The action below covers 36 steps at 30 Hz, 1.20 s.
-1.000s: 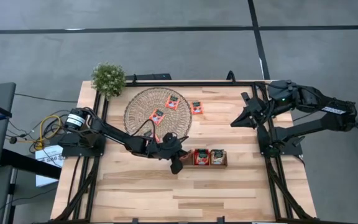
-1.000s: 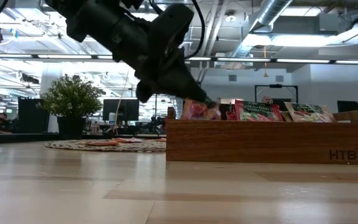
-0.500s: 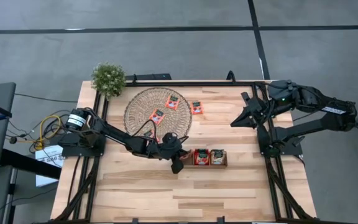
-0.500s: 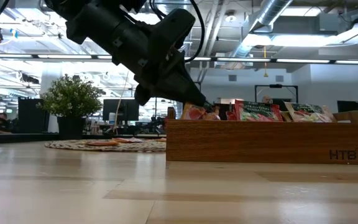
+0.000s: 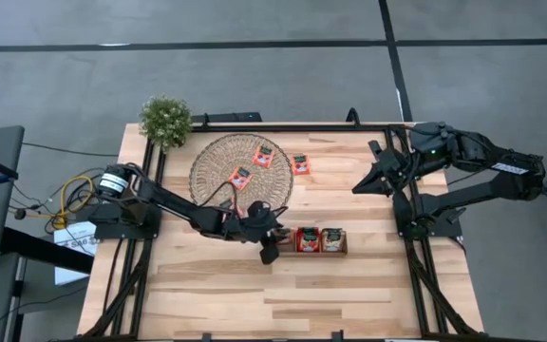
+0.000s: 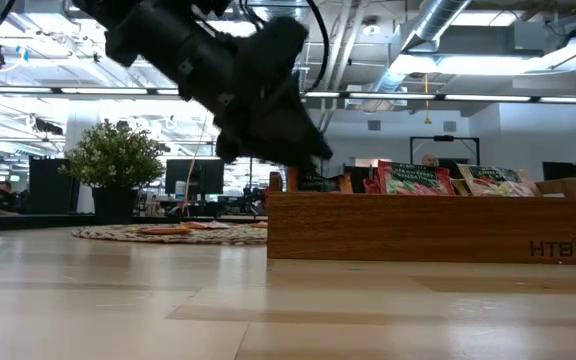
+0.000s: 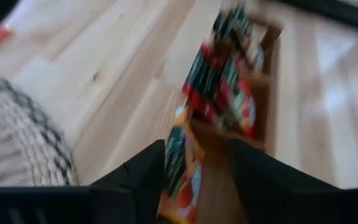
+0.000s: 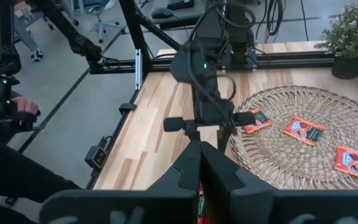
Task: Pick & Place Tea
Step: Put the orange tea bag into the left slot of the wooden organizer
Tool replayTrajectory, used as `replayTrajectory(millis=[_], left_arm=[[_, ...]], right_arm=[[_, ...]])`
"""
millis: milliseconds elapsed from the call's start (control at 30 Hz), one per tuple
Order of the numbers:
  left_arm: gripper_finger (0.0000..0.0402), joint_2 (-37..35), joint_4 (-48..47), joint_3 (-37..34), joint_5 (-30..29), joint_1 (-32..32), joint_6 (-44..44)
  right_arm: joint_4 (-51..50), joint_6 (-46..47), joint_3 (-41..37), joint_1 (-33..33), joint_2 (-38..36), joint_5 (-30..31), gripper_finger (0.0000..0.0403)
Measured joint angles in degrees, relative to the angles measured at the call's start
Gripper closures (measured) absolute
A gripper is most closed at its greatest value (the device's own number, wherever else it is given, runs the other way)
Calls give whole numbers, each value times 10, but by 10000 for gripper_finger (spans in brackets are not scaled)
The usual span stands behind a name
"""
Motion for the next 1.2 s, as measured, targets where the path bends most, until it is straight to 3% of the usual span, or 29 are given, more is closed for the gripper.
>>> replayTrajectory(millis=[200, 333, 500, 667, 800, 1000, 1200], left_arm=[[220, -76, -41, 23, -14, 1, 60], [219, -148, -142, 29, -38, 1, 72], [219, -202, -368, 29, -43, 1, -48], [219, -202, -547, 16, -43, 1, -180], [219, -201, -563, -13, -41, 11, -214], [219, -201, -562, -38, -38, 72, -194], [219, -201, -558, -41, 49, 165, -113]], right_arm=[[1, 0, 0, 0, 0, 0, 403], [6, 0, 0, 0, 0, -2, 403], [5, -1, 0, 0, 0, -2, 403], [4, -5, 1, 0, 2, -2, 403], [4, -6, 1, 0, 12, -2, 403], [4, -17, 1, 0, 50, -2, 403], [5, -22, 0, 0, 87, -4, 403]])
